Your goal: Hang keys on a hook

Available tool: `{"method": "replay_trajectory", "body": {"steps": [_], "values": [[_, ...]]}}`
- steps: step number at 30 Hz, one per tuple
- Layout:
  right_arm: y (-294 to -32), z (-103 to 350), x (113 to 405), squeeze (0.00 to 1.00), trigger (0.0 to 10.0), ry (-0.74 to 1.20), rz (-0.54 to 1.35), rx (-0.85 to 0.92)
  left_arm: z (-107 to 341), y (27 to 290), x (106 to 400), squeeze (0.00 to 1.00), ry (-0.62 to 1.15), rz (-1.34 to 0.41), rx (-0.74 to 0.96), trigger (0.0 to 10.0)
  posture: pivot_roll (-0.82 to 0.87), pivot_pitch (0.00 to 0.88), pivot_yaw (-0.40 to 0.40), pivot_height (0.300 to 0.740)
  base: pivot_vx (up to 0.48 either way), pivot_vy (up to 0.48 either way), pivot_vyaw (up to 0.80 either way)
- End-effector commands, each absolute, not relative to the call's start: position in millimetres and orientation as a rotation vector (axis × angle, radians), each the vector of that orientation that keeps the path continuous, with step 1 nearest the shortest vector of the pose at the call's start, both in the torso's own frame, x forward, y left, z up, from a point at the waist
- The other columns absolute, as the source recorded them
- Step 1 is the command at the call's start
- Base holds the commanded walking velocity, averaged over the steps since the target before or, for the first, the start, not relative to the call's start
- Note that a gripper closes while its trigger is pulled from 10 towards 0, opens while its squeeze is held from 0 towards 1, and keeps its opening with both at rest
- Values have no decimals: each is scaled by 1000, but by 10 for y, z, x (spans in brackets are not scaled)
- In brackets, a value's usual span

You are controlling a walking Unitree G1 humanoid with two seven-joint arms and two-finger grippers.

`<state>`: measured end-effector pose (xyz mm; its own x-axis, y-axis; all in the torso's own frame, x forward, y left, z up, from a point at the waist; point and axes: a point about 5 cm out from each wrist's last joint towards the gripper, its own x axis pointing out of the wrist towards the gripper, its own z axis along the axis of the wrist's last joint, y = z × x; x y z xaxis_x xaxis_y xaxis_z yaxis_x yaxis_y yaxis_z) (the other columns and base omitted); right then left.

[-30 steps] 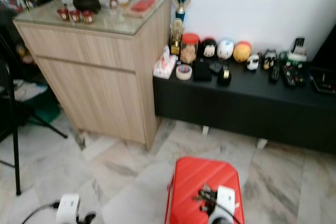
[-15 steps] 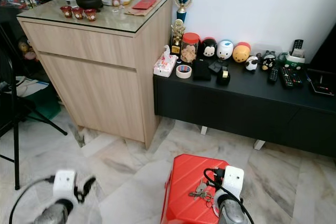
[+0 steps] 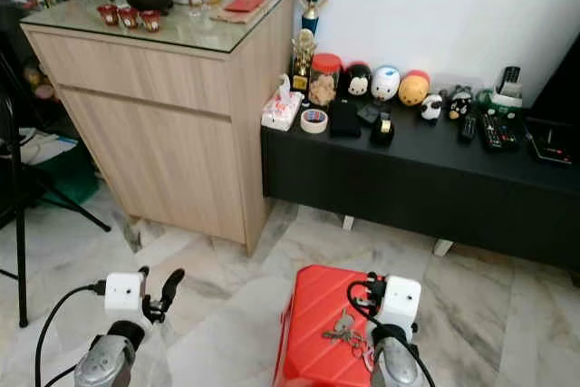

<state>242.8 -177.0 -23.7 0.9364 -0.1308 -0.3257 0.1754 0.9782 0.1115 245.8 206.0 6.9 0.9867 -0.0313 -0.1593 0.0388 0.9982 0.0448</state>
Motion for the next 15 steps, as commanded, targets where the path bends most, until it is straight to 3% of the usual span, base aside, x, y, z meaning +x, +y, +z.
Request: {"method": "replay_trajectory", "body": {"steps": [1, 9, 15], "values": [[-1768, -214, 2468, 0, 10000, 330, -164, 127, 46, 2060, 2431, 0, 174, -33, 37, 10000, 11, 0, -64, 707, 0, 0, 0], [-1755, -200, 2463, 0, 10000, 328, -179, 138, 50, 2080, 2428, 0, 187, -34, 37, 10000, 12, 0, -62, 664, 0, 0, 0], [-1747, -173, 2474, 0, 10000, 311, -178, 144, 55, 2064, 2443, 0, 194, -42, 34, 10000, 15, 0, -62, 664, 0, 0, 0]]}}
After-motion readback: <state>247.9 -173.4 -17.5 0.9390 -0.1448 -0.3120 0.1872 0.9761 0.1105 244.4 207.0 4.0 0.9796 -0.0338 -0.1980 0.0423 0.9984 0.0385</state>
